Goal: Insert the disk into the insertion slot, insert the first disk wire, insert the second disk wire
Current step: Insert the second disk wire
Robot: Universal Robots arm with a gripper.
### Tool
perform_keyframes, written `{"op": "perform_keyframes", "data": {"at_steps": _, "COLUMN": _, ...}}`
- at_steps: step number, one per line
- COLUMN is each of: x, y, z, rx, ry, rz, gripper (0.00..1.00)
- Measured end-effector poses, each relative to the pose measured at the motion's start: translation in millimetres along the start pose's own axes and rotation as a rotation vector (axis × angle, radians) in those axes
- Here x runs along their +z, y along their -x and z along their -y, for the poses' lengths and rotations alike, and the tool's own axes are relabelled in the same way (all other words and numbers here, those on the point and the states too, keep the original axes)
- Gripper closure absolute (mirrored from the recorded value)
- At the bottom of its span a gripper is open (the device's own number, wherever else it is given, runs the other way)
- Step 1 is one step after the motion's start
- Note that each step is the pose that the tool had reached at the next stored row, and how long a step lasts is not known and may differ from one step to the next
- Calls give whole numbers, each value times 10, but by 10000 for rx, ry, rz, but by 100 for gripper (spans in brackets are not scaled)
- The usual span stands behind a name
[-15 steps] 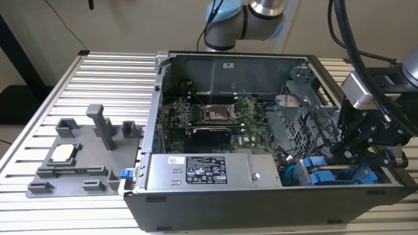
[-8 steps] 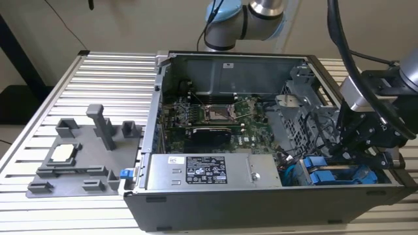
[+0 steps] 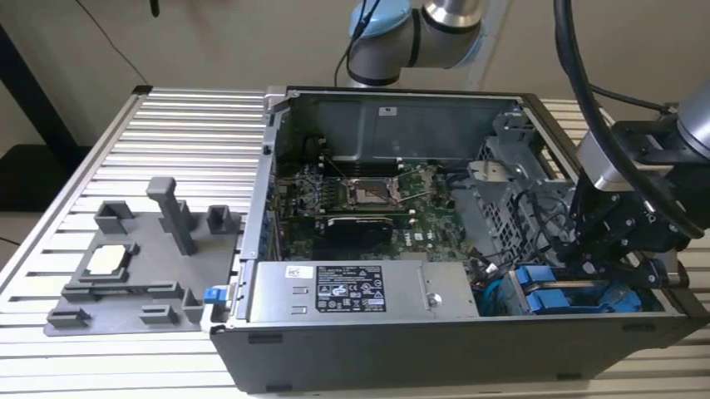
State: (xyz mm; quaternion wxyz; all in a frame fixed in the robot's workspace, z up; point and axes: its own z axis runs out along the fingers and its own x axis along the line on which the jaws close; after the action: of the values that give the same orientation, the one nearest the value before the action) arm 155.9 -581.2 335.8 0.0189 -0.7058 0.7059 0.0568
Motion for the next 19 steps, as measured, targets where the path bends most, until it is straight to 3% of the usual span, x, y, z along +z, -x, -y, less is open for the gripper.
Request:
{"op": "perform_keyframes", "data": {"at_steps": 9, "x": -109, "y": 11, "z": -6, "rx": 2, "ry": 14, "rz": -5, "gripper": 76}}
{"op": "perform_keyframes", "data": {"at_steps": 12, "x": -200, "y": 19, "z": -11, "rx": 2, "ry": 14, "rz": -7, "gripper": 76}}
{"op": "perform_keyframes", "data": {"at_steps": 16, "x": -374, "y": 37, "z": -20, "rx": 2, "ry": 16, "rz": -7, "gripper": 76}}
{"op": "perform_keyframes", "data": {"at_steps": 19, "x": -395, "y": 38, "z": -21, "rx": 2, "ry": 16, "rz": -6, "gripper": 76}}
